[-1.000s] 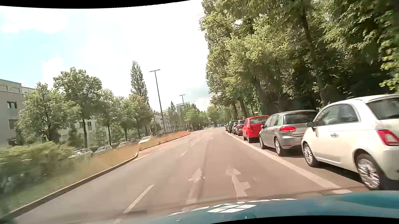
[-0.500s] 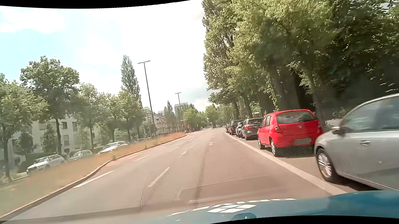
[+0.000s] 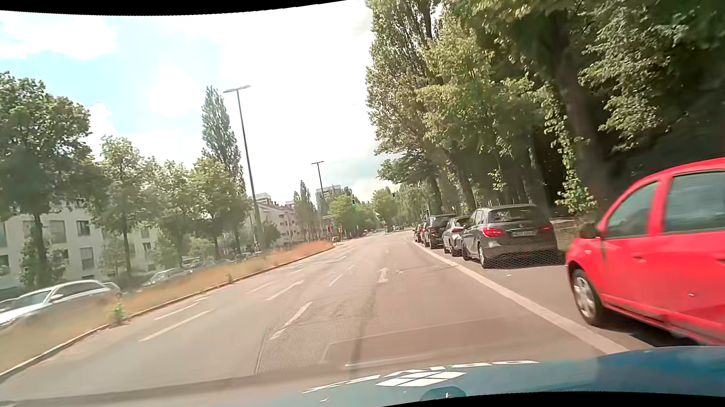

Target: Follow the waypoints while adhering to traffic rules and regulations

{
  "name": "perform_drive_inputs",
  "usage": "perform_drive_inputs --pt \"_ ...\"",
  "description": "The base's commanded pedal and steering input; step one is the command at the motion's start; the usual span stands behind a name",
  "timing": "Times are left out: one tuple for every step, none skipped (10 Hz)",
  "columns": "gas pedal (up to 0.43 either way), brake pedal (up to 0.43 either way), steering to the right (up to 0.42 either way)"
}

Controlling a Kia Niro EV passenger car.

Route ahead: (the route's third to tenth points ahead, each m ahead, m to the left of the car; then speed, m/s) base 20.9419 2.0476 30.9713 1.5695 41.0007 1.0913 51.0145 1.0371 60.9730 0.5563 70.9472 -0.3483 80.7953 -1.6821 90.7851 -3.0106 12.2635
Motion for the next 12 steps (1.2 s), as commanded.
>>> perform_drive_inputs --pt "0.157 0.0 -0.002" --pt "0.157 0.0 -0.001" --pt "0.157 0.0 -0.001" --pt "0.157 0.0 -0.001" --pt "0.157 0.0 -0.001" --pt "0.157 0.0 -0.001" --pt "0.157 0.0 0.0" --pt "0.157 0.0 0.001" --pt "0.157 0.0 0.002" --pt "0.157 0.0 0.002" --pt "0.157 0.0 0.002" --pt "0.157 0.0 0.003"
